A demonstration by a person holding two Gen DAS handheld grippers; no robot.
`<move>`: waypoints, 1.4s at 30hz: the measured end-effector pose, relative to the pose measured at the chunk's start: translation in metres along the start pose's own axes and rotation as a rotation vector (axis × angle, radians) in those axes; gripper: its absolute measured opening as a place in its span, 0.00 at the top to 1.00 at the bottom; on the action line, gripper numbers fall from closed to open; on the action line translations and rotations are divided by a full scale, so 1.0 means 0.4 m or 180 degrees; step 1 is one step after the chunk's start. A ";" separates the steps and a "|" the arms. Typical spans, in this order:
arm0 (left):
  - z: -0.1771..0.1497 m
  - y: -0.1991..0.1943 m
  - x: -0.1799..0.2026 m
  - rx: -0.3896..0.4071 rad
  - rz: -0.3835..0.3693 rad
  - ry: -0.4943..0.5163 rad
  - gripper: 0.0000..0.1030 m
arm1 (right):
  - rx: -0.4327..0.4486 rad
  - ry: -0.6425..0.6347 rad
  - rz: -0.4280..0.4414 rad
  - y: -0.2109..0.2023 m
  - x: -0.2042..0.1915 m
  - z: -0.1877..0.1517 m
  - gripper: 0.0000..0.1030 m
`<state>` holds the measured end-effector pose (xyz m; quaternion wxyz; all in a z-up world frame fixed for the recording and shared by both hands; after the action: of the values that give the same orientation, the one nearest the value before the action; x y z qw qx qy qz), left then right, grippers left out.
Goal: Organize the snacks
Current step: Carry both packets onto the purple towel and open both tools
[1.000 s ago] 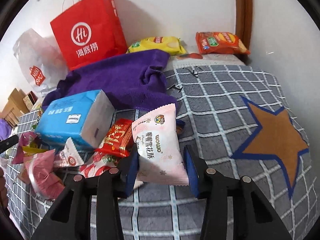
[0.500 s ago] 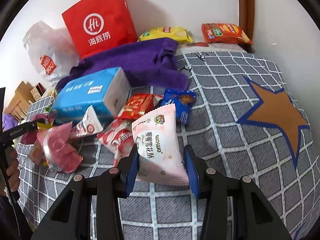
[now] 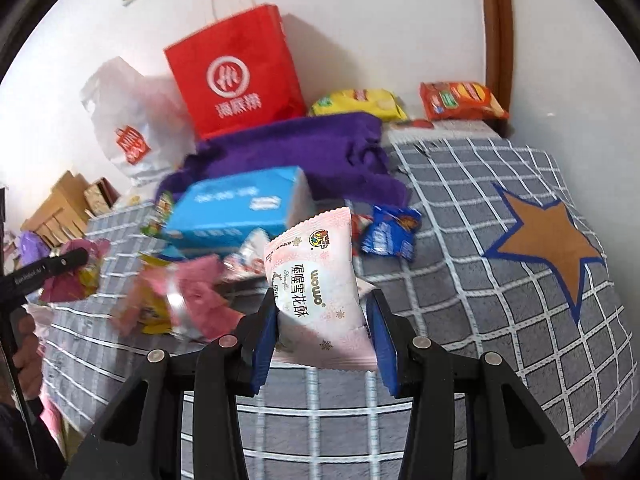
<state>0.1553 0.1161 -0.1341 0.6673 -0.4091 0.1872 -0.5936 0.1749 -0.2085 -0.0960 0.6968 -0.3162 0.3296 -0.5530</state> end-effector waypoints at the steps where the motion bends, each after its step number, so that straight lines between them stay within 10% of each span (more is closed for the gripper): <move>1: 0.000 -0.013 0.005 0.0017 -0.0018 0.0014 0.46 | 0.0018 -0.0004 -0.0001 -0.009 -0.010 0.009 0.58; 20: 0.167 -0.066 0.254 0.0265 -0.0496 0.0512 0.46 | 0.0337 -0.0144 -0.0101 -0.047 -0.075 0.279 0.58; 42: 0.462 0.136 0.281 0.0343 -0.0383 0.0420 0.46 | 0.0435 -0.0216 0.0021 0.231 -0.048 0.637 0.58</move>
<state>0.3511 0.0677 -0.0393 0.6377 -0.3431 0.1736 -0.6674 0.4299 -0.1527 -0.0198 0.7293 -0.2854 0.2683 -0.5610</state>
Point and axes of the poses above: each gripper's, at about its wrist camera, not at the fingertips, and y roughly the way its jaws point, x to its right, z to its top, the point moved 3 cm from there along y, roughly the way its jaws point, and after that the axes turned 6 degrees about -y, right-handed, at the moved point
